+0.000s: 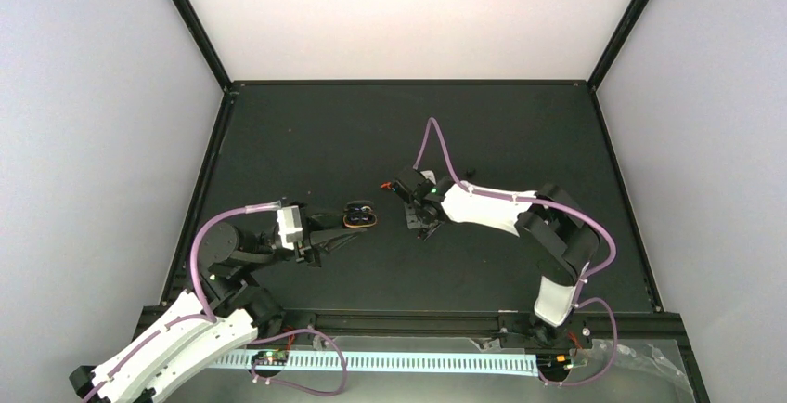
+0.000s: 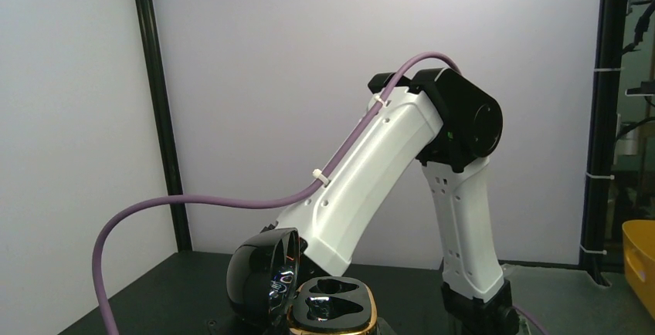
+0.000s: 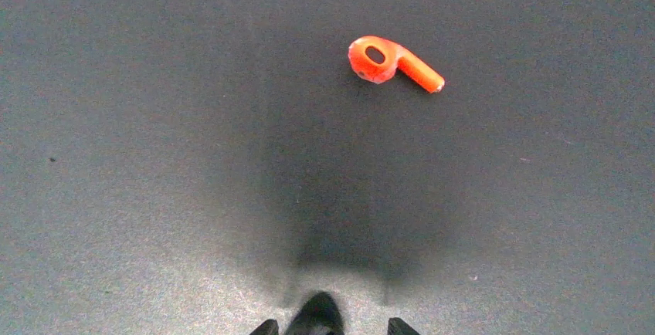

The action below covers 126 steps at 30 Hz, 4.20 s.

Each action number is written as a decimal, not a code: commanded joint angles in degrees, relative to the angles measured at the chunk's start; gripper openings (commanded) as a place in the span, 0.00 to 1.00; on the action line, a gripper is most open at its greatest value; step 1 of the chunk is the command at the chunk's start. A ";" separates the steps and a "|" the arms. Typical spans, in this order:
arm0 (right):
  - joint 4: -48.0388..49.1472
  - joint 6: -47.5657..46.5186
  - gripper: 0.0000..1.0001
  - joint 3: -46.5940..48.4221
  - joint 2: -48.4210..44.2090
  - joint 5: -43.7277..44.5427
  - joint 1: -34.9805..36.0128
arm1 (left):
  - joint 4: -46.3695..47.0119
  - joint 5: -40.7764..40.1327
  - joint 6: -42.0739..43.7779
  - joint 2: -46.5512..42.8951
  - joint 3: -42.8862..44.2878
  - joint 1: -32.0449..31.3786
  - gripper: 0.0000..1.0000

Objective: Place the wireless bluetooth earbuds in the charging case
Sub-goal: Pick up the earbud from the center of the board.

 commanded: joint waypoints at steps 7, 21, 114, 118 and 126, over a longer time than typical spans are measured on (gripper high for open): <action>-3.25 3.87 0.33 2.84 3.24 1.58 2.33 | 0.14 -0.77 0.57 -1.63 0.23 -0.77 0.02; -2.13 1.04 0.27 4.10 4.88 0.24 2.82 | -0.06 -1.21 0.84 -2.47 0.22 -1.37 0.02; -6.49 -5.42 0.27 4.30 7.71 -5.59 4.63 | 0.25 -0.65 0.57 -1.93 0.13 -1.63 0.02; -5.76 -5.39 0.28 4.57 8.50 -6.18 4.46 | 0.24 -0.65 0.57 -1.94 0.13 -1.66 0.01; -3.60 -5.21 0.28 3.66 8.64 -9.84 3.05 | 0.32 -0.65 0.58 -1.77 0.04 -1.61 0.02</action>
